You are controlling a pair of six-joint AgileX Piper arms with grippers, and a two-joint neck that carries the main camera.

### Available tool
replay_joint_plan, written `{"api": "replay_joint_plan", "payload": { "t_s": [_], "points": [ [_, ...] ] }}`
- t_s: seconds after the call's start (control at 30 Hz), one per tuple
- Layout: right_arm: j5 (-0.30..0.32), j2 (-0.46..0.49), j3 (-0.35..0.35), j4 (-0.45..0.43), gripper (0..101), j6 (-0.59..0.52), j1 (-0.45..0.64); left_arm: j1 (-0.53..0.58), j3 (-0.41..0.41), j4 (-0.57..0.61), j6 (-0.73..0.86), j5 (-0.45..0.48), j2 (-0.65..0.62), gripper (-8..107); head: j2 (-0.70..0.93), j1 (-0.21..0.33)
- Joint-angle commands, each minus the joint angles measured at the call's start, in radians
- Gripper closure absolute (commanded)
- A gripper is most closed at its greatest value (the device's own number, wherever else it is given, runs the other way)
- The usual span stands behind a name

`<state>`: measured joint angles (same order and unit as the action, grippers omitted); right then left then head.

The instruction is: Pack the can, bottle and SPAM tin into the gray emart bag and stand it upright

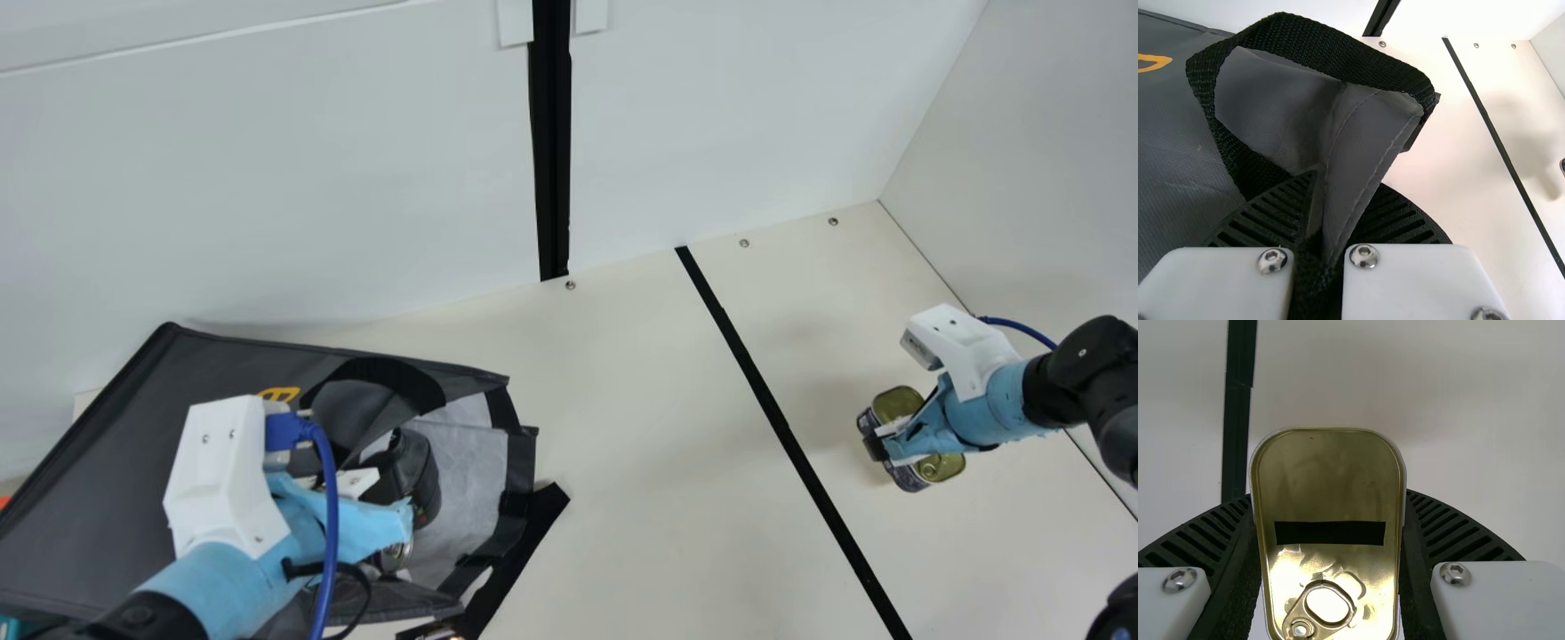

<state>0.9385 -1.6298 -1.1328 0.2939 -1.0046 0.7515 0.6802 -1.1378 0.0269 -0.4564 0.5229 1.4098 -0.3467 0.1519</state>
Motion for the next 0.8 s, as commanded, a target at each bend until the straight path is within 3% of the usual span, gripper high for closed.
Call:
{"api": "replay_joint_plan", "payload": {
  "t_s": [0.0, 0.77],
  "points": [
    [0.002, 0.013, 0.006, 0.001, 101, 0.004, -0.01, 0.0, 0.0, 0.0, 0.0, 0.0, 0.0, 107, -0.002, 0.023],
    [-0.01, 0.16, 0.095, -0.041, 101, 0.178, -0.274, 0.0, 0.0, 0.0, 0.0, 0.0, 0.0, 107, -0.002, 0.023]
  ]
}}
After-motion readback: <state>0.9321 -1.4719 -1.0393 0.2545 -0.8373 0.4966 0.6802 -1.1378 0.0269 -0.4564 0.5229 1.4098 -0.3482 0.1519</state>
